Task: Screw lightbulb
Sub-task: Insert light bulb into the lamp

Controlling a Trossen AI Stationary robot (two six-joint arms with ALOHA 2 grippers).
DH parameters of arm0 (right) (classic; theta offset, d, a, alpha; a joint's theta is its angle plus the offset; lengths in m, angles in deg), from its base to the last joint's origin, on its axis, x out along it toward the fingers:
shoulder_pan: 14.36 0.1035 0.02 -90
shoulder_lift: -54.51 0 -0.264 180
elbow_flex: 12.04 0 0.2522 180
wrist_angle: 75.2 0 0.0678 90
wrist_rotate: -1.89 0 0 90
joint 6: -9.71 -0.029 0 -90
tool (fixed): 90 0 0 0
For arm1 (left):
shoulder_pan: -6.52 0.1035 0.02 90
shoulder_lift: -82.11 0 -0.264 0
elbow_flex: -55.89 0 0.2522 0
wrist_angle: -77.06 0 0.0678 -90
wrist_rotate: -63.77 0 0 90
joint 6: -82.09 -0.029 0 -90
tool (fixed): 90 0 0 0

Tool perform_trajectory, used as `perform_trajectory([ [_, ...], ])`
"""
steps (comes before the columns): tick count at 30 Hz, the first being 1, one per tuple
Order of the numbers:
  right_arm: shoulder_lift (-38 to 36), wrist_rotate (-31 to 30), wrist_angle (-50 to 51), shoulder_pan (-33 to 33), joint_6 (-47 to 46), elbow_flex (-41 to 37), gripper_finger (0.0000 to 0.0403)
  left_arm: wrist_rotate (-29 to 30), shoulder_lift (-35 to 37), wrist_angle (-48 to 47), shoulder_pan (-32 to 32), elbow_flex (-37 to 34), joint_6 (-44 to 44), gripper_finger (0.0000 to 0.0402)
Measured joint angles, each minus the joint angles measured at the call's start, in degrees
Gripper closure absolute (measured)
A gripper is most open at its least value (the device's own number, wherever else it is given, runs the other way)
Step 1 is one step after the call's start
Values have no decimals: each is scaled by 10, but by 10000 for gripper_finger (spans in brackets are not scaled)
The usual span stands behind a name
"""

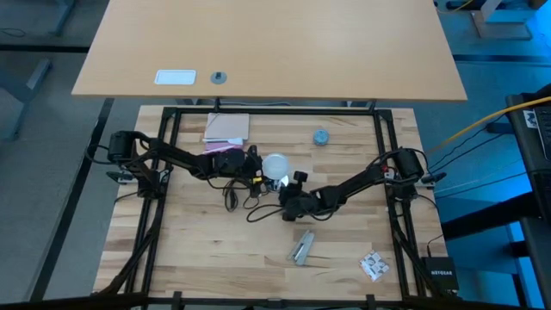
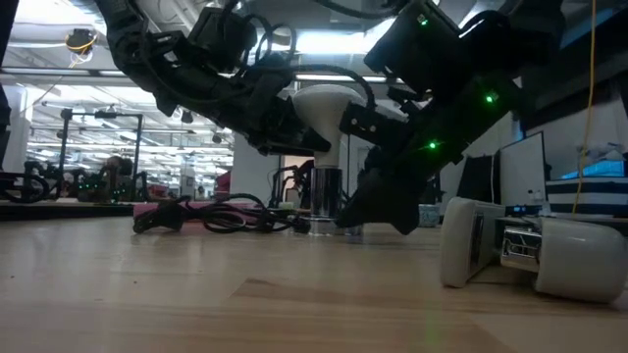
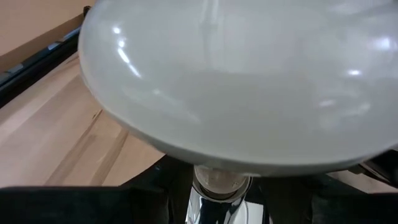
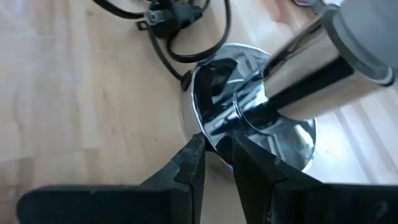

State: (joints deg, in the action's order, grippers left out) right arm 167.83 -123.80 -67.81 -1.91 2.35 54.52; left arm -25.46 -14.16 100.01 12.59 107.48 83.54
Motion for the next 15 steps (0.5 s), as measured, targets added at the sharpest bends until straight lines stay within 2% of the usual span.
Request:
perform_trajectory([
  [10, 2, -60, 32, 0, -51, -2, 325, 3, 0, -1, 0, 0, -1, 249],
  [15, 2, -64, 44, -2, -75, -3, 326, -6, 0, -2, 0, 0, -1, 249],
])
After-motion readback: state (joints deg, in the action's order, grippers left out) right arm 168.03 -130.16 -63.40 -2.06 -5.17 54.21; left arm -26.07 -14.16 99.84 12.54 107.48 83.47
